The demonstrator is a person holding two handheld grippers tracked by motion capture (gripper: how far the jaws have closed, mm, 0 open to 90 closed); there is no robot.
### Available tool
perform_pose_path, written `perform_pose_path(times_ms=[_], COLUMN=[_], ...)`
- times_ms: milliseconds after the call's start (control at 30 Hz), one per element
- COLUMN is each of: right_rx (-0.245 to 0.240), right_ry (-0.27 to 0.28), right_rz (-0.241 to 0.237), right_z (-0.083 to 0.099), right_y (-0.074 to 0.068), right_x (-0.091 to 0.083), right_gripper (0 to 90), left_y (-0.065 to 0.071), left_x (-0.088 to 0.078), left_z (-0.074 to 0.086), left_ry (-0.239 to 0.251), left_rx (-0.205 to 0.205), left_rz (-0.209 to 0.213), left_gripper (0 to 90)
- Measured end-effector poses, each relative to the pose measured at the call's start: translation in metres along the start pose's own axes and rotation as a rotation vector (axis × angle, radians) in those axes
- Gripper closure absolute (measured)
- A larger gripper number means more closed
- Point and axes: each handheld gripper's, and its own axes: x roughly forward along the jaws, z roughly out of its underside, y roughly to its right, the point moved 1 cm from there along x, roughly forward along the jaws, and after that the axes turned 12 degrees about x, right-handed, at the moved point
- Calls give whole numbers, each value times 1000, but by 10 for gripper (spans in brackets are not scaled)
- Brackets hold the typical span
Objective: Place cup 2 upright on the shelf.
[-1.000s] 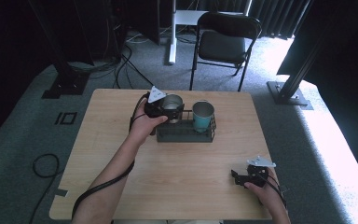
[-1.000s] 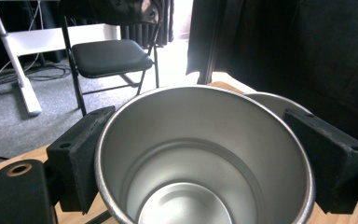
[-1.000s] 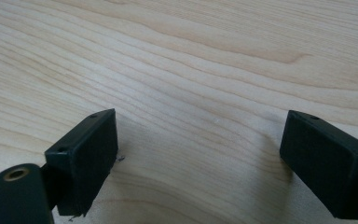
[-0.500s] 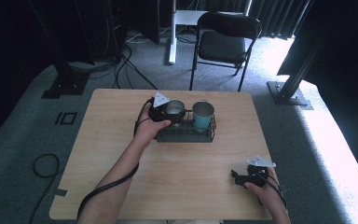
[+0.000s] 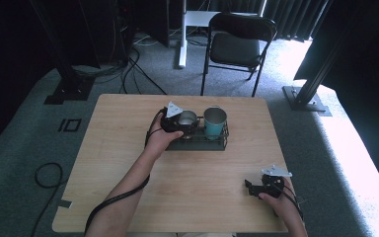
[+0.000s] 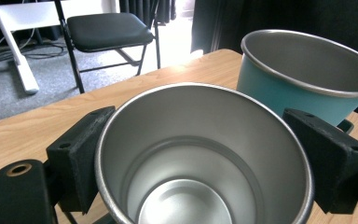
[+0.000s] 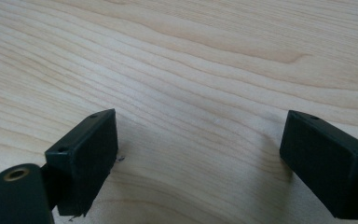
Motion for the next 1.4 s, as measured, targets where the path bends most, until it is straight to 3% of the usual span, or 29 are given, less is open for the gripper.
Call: perform_pose_path(times_ms=[333, 433, 633, 700, 900, 1233, 1400], right_rx=[0, 1, 0, 0, 0, -1, -1], right_ry=[0, 0, 0, 0, 0, 0, 0], right_rz=[0, -1, 0, 0, 0, 0, 0], right_z=[0, 0, 0, 0, 0, 0, 0], right_y=[0, 0, 0, 0, 0, 0, 0], right_x=[0, 0, 0, 0, 0, 0, 0], right_gripper=[110, 110, 110, 110, 110, 110, 110], left_y=[1, 2, 4, 5, 5, 6, 3], left_x=[10, 11, 11, 11, 5, -12, -22], left_z=[9, 12, 12, 12, 8, -6, -8], left_ry=[-24, -43, -46, -54, -42, -61, -63], left_rx=[2, 29, 31, 57, 41, 84, 88], left_rz=[0, -4, 1, 21, 28, -8, 0], left_gripper=[140, 140, 135, 82, 34, 24, 24])
